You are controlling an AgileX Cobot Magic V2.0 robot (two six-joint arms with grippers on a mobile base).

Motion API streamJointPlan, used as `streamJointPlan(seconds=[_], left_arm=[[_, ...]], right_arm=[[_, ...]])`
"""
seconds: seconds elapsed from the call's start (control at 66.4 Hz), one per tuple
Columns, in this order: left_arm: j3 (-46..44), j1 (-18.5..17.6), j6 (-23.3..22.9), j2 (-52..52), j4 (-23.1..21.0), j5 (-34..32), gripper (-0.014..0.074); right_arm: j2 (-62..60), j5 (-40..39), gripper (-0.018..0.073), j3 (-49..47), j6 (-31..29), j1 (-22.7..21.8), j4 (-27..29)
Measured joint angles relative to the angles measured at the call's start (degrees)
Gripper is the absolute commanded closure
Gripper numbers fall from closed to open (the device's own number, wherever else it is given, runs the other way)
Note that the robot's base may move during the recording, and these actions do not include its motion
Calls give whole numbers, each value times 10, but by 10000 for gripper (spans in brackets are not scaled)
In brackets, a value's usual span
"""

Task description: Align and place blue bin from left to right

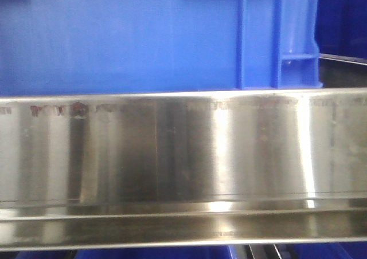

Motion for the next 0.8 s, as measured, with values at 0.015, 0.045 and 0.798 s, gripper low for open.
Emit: streamJointPlan(seconds=[0.015,0.045,0.798], left_arm=[[0,0,0,-3,0,0,48],[0,0,0,-8,1,0,49],[0,0,3,-126,1,10,707]], right_arm=[[-1,0,214,0,-1,0,0],[-4,0,224,0,-4,0,0],[-118,-23,637,0,-87,35,-1]])
